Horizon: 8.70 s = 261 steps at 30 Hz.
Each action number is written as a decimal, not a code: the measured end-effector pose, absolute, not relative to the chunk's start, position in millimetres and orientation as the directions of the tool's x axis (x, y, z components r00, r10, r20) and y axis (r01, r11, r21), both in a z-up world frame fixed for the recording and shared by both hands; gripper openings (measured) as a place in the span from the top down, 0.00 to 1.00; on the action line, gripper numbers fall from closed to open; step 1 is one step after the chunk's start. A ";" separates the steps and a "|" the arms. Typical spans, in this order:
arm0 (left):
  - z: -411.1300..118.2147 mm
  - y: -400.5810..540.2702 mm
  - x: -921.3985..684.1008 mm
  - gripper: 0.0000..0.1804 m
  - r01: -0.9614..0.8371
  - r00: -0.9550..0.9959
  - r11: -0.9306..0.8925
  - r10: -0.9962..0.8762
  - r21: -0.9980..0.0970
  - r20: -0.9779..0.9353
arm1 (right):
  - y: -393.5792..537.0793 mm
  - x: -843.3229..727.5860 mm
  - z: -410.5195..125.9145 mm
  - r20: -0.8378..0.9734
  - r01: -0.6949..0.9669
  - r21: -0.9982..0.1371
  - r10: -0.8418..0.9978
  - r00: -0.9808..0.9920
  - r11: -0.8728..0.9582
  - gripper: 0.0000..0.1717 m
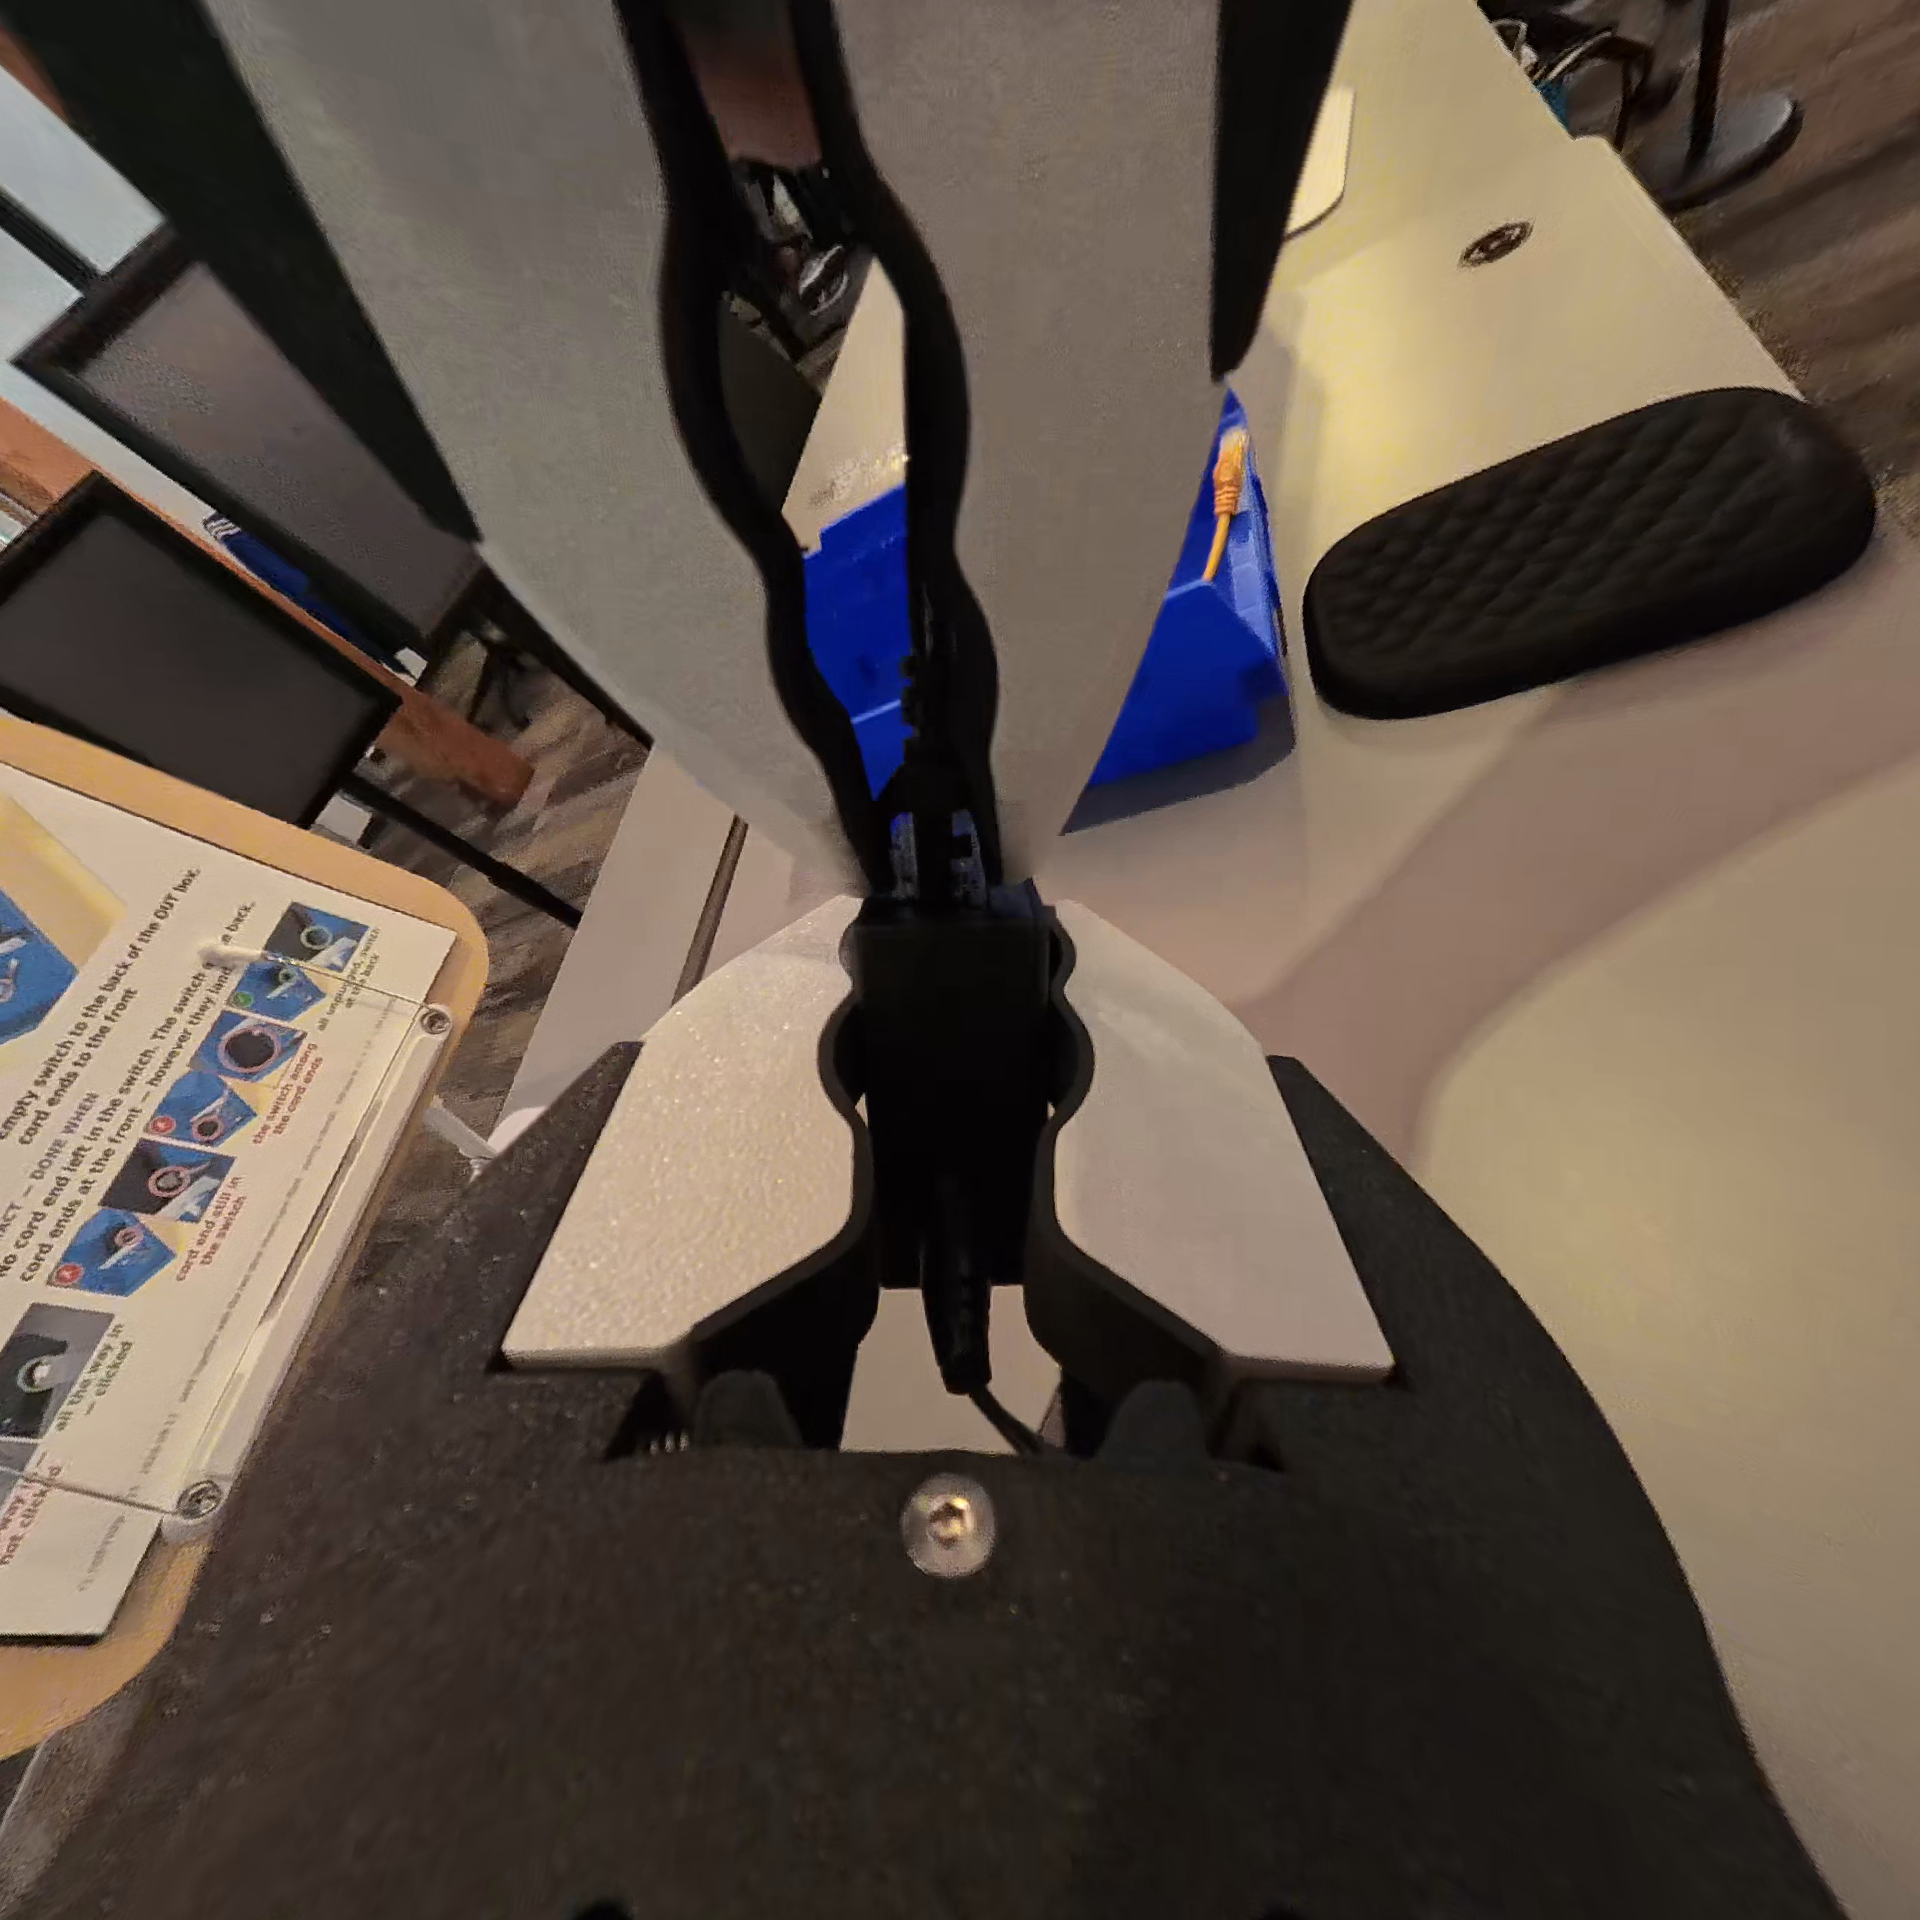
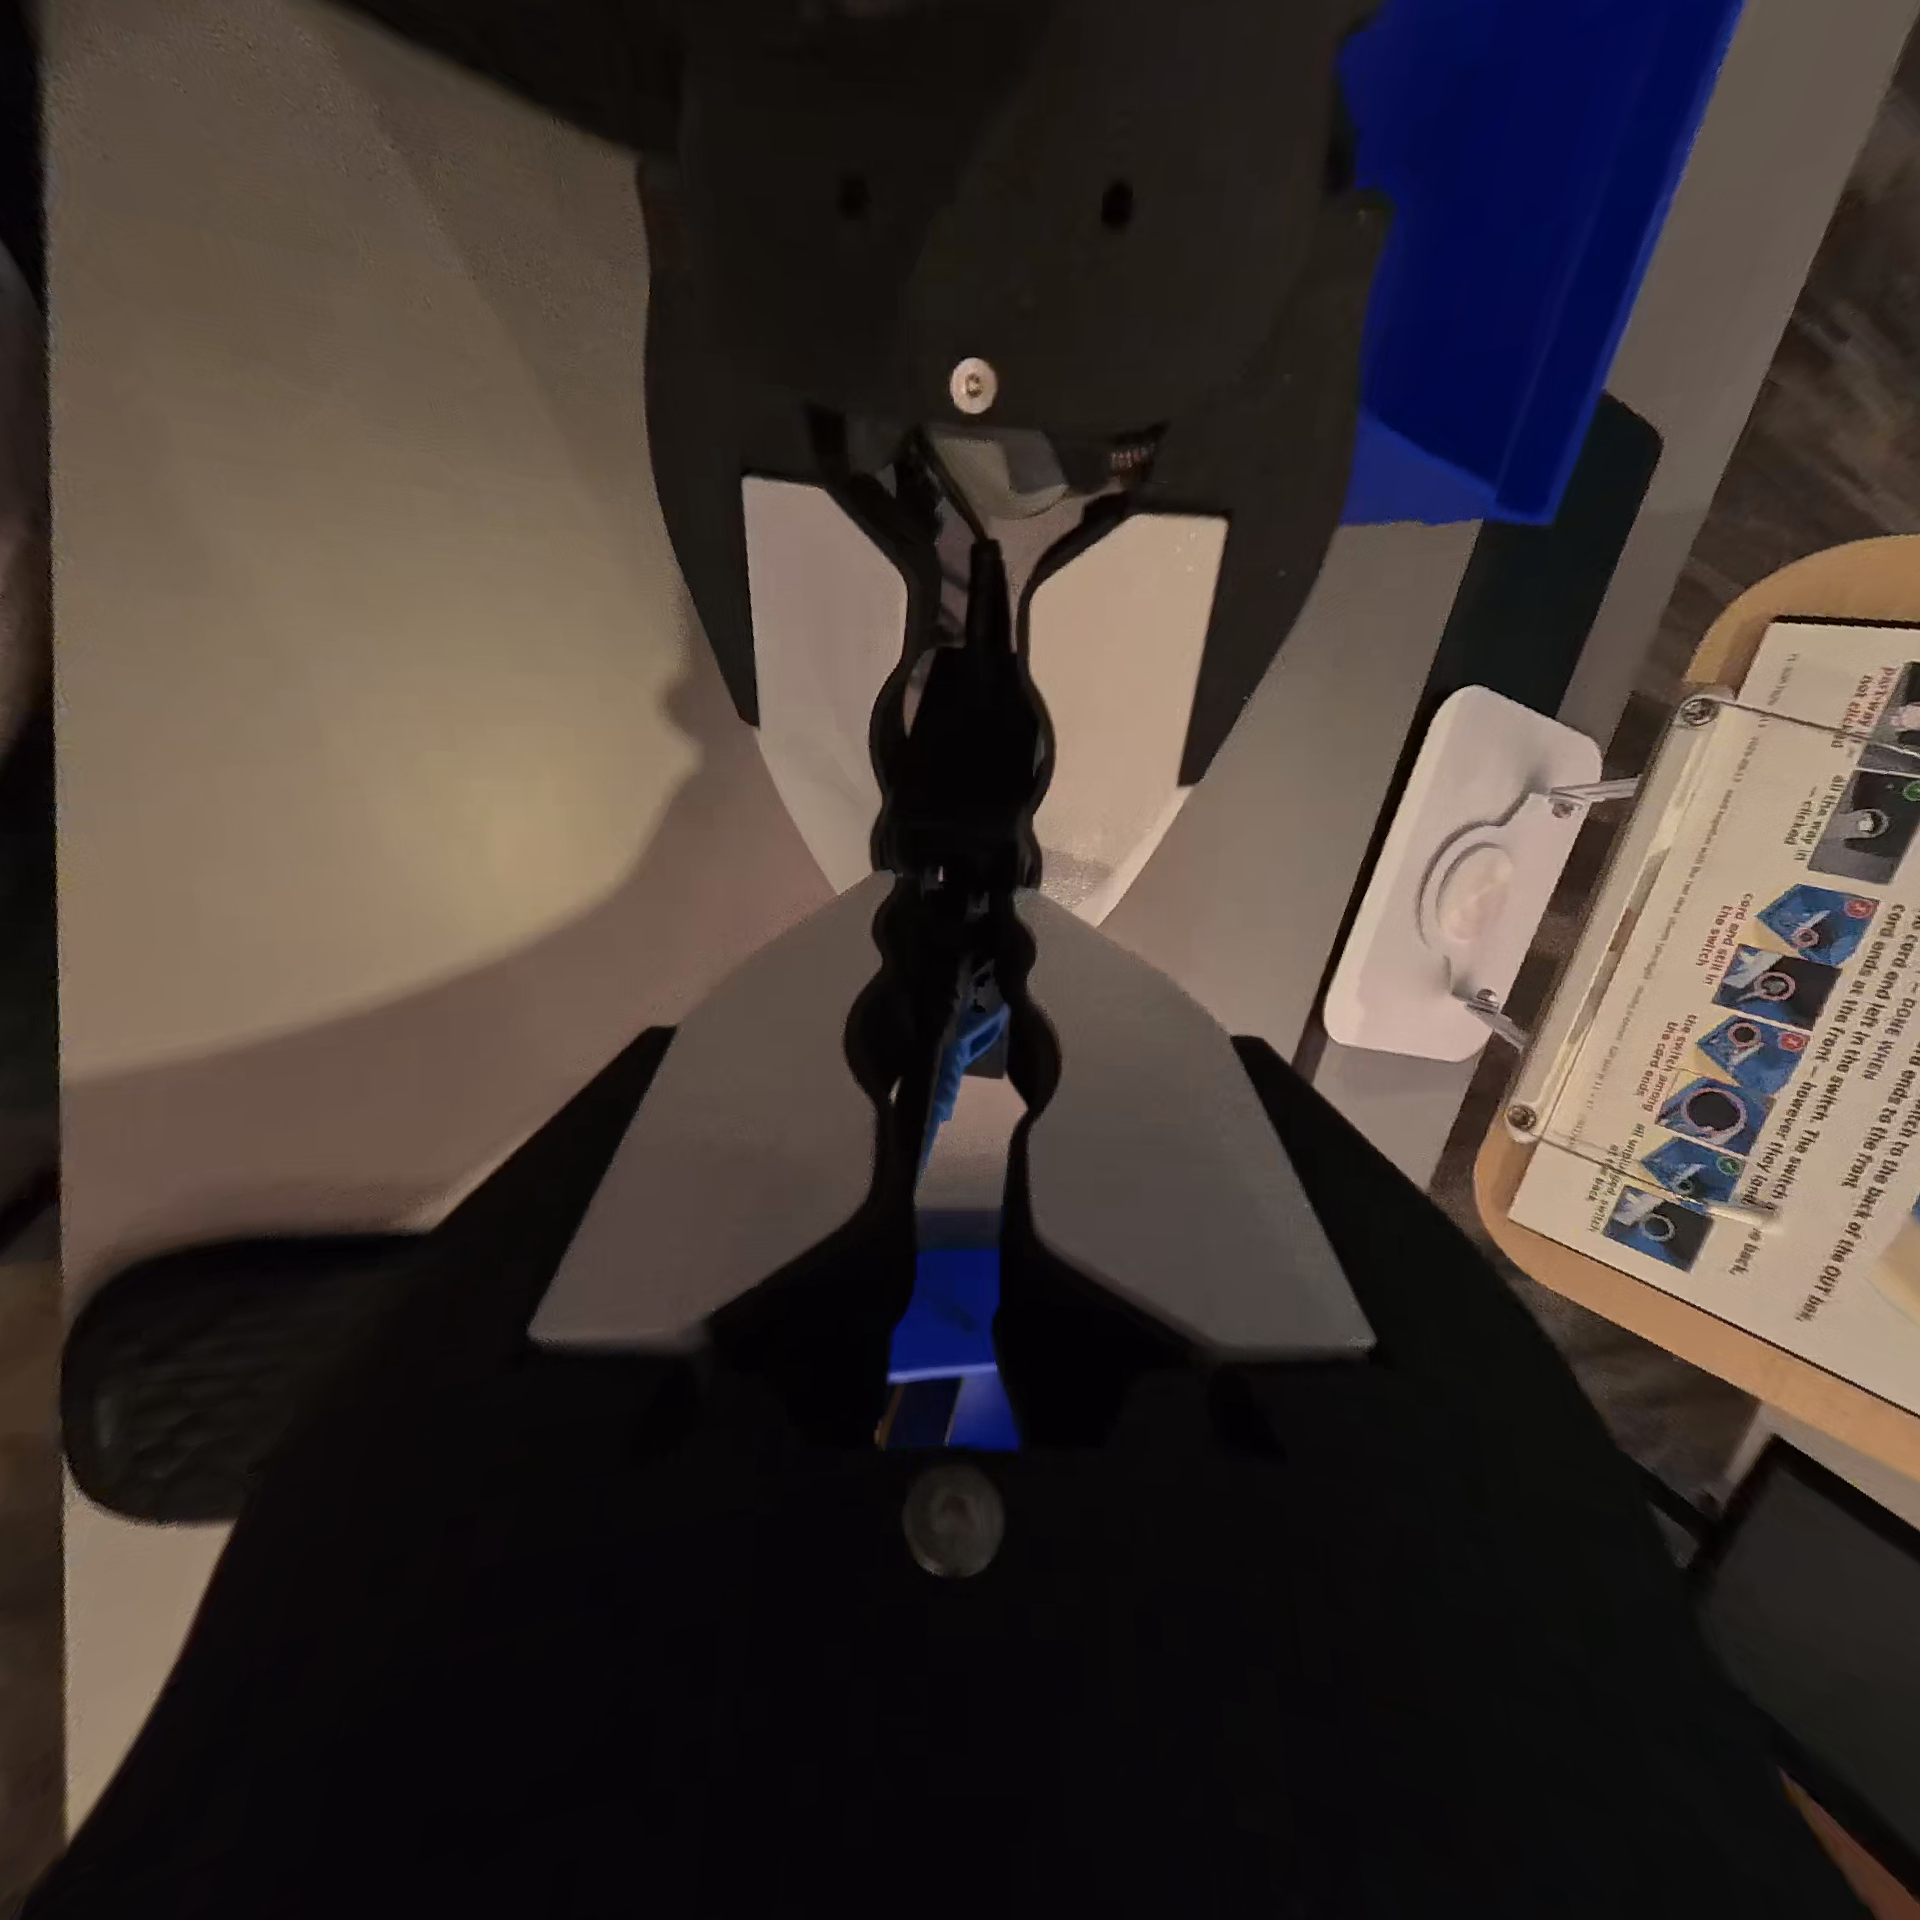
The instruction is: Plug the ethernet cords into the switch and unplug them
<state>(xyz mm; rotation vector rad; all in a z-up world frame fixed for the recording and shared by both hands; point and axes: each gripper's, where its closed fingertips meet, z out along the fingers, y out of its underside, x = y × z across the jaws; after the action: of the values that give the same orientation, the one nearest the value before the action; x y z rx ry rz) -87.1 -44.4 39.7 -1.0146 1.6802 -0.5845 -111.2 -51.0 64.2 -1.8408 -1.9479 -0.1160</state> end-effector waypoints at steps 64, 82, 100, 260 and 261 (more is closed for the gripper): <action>87.6 -77.1 -99.9 0.84 0.006 -0.313 0.167 -0.936 -0.986 -0.160 | -71.6 -127.1 123.9 0.120 0.859 -0.510 0.992 0.026 0.039 0.93; 92.2 -76.2 -99.9 0.84 -0.023 -0.269 0.160 -0.952 -0.987 -0.148 | -70.5 -130.3 118.3 0.079 0.863 -0.505 0.993 0.086 -0.035 0.93; 92.1 -75.8 -99.1 0.84 -0.046 -0.242 0.166 -0.958 -0.985 -0.150 | -67.5 -129.5 114.3 0.176 0.899 -0.437 0.983 0.054 0.029 0.92; 59.0 -24.5 -99.3 0.84 -0.412 -0.005 0.487 -0.847 -0.770 -0.532 | -94.4 169.8 -2.8 0.084 0.817 -0.166 0.818 0.569 -0.552 0.93; 59.8 -24.6 -99.9 0.84 -0.413 -0.004 0.492 -0.843 -0.767 -0.538 | -98.9 184.1 -19.7 0.067 0.809 -0.103 0.808 0.586 -0.578 0.93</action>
<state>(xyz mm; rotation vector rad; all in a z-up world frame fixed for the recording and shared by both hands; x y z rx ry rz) -99.9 -24.6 59.8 -1.1018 1.6191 -0.4800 184.1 -98.9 -19.7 -2.6874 -1.3765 -0.0192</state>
